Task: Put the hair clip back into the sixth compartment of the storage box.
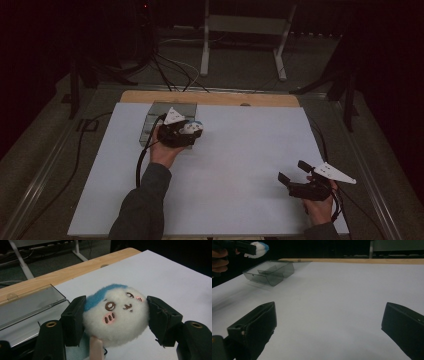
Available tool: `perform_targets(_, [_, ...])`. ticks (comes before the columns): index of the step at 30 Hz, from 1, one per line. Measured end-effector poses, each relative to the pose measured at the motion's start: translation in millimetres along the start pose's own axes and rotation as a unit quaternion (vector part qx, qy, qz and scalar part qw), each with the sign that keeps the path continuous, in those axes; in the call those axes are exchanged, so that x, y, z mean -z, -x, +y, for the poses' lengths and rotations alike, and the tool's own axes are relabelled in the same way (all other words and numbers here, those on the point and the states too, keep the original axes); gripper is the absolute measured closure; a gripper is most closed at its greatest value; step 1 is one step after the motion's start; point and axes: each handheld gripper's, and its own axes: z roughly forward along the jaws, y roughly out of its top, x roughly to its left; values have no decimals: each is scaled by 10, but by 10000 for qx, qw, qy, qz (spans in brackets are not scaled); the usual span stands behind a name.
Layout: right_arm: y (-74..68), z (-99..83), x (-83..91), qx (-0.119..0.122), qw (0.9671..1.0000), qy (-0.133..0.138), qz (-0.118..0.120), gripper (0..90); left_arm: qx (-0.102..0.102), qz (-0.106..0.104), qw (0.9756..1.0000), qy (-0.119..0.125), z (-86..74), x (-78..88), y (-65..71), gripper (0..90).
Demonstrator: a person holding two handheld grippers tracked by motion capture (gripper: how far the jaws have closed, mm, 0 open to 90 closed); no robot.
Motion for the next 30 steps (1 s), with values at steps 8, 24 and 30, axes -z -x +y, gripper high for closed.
perform_targets(8, [1, 0, 0, -2, 10000, -5, 6, 0, 14, 19, 10000, -50, -32, -19, -64, 369])
perform_targets(24, [0, -1, -11, -10, 10000, -21, 16, 0, 102, 143, 9997, -153, -75, -43, -187, 368])
perform_targets(30, [4, 0, -6, -15, 10000, -16, 13, 0, 124, 194, 9995, -195, -95, -51, -227, 368])
